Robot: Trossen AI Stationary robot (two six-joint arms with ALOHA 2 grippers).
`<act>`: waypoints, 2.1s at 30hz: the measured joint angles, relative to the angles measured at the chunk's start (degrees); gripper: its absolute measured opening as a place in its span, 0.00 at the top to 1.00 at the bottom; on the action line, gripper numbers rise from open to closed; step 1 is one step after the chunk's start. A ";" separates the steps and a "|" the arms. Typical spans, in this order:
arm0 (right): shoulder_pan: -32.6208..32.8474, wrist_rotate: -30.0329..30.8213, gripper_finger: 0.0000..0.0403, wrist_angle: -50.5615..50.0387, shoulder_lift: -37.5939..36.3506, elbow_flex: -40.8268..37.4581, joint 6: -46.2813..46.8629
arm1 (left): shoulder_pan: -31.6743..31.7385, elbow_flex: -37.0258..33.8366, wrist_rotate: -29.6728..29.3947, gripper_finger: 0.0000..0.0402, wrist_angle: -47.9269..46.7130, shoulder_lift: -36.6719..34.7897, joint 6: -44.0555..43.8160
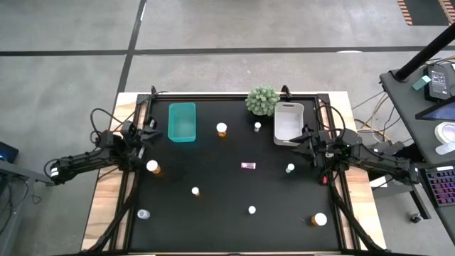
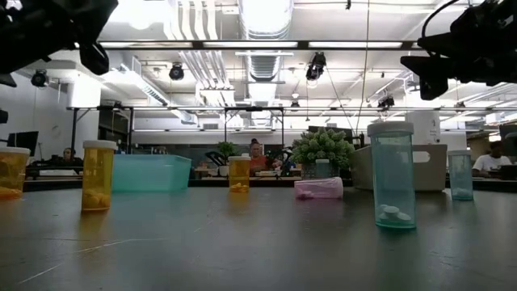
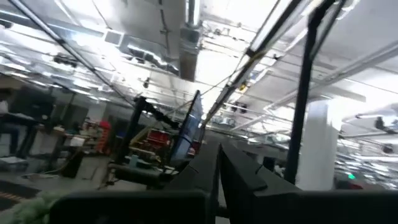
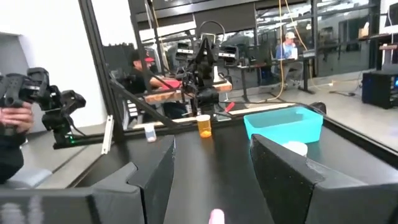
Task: Pick and place medicine bottles into bin by pill shape (circle, oval)
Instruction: Put the top orange capsule bottle into the green bin
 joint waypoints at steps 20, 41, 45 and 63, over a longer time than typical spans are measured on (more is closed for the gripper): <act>0.00 0.64 0.50 4.53 0.01 0.04 -4.09 | -0.02 14.16 -5.96 1.00 5.33 24.76 -4.66; -0.02 24.06 0.50 6.32 0.10 4.31 -12.09 | 0.00 61.15 -5.75 1.00 -53.40 73.11 -2.29; -0.02 24.14 0.50 6.36 0.10 4.31 -14.25 | 0.04 69.20 -5.74 1.00 -62.87 81.45 4.61; -0.02 24.13 0.50 6.43 0.10 4.33 -14.91 | 1.94 77.08 -7.72 0.66 -69.58 95.47 28.78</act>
